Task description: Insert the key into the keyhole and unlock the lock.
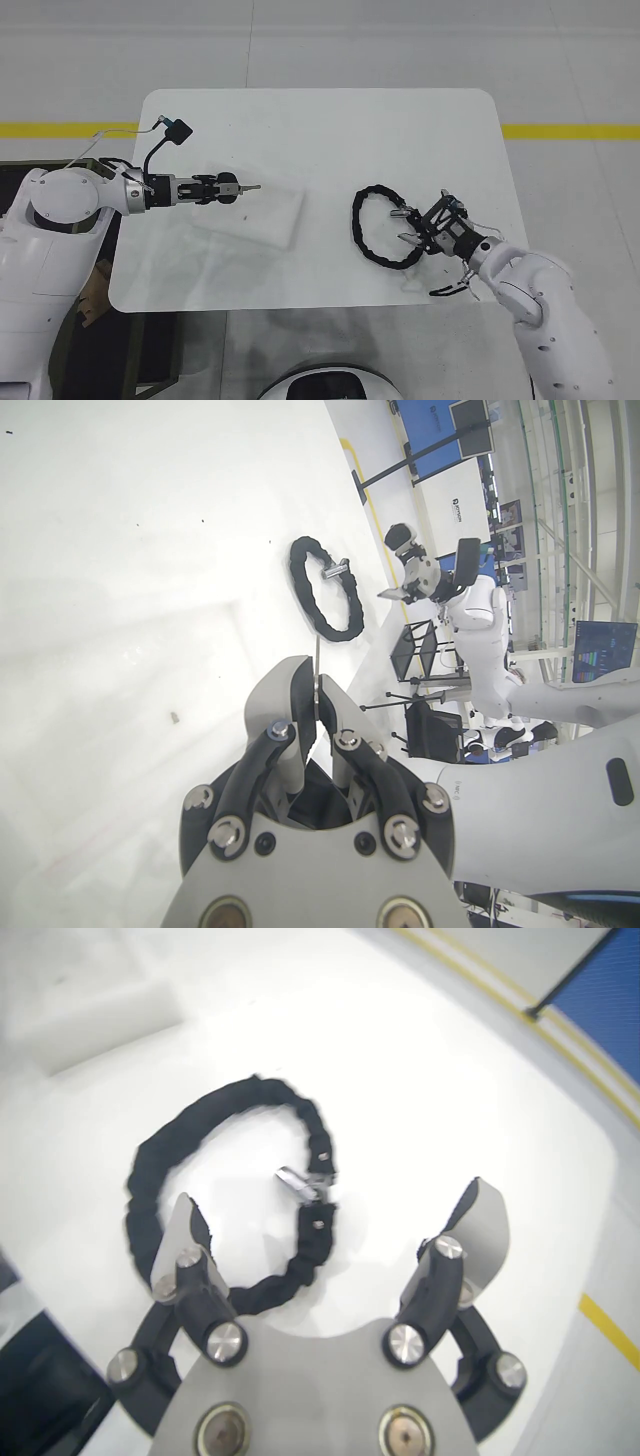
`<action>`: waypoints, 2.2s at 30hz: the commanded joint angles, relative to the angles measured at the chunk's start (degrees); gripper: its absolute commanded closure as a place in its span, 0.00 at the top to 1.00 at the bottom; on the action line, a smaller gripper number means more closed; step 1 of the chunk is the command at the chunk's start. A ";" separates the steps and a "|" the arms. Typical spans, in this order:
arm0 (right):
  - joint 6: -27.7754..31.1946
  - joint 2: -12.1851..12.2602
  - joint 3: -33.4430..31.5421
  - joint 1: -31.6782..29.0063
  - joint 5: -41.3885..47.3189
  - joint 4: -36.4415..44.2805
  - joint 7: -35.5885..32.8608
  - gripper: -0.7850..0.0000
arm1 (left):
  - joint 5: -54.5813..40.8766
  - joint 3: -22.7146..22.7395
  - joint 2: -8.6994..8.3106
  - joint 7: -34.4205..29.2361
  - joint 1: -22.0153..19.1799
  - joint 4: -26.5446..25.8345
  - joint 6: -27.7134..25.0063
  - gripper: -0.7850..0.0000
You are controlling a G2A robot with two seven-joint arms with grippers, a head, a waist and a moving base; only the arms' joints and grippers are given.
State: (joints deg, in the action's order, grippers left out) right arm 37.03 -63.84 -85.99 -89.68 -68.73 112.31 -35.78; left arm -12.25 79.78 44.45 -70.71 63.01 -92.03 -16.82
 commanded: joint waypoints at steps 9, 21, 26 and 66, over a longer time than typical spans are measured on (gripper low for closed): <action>-8.79 0.58 5.12 16.13 24.49 -1.37 -39.77 1.00 | 0.00 0.00 0.00 0.00 0.00 0.00 0.00 0.00; -11.94 1.17 14.67 29.12 22.80 -17.78 -43.42 1.00 | 0.00 0.00 0.00 0.00 0.00 0.00 0.00 0.00; -11.73 1.22 16.39 30.64 21.40 -20.82 -43.20 0.63 | 0.00 0.00 0.00 0.00 0.00 0.00 0.00 0.00; -7.25 4.78 11.41 24.79 29.78 -13.47 -38.50 0.00 | 0.00 0.00 0.00 0.00 0.00 0.00 0.00 0.00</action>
State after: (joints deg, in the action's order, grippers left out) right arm 29.78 -59.06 -74.58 -64.89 -38.96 98.84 -74.28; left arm -12.25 79.78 44.45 -70.71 63.01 -92.03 -16.81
